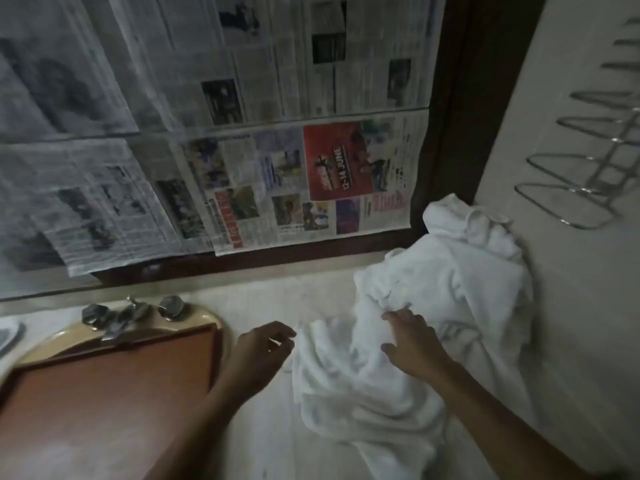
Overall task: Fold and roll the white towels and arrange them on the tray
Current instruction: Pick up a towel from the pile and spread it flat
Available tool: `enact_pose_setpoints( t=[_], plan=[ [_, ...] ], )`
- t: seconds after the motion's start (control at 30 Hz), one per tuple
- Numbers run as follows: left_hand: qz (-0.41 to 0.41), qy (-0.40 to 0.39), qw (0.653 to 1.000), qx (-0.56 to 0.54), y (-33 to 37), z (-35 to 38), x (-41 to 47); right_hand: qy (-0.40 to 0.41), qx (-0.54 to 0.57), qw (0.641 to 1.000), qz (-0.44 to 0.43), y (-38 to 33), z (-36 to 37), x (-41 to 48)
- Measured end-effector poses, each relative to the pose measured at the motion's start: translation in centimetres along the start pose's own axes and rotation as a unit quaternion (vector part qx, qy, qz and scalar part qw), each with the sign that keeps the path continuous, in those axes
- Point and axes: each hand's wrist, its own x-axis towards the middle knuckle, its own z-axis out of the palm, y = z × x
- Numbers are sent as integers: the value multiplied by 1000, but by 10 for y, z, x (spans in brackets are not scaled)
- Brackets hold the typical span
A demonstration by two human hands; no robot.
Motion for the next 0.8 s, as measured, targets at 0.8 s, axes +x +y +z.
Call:
enact_pose_setpoints(
  t=[0.8],
  plan=[
    [-212,103,953,-190,-13,112,-100,-155,128,979,-40,43,96,-109]
  ],
)
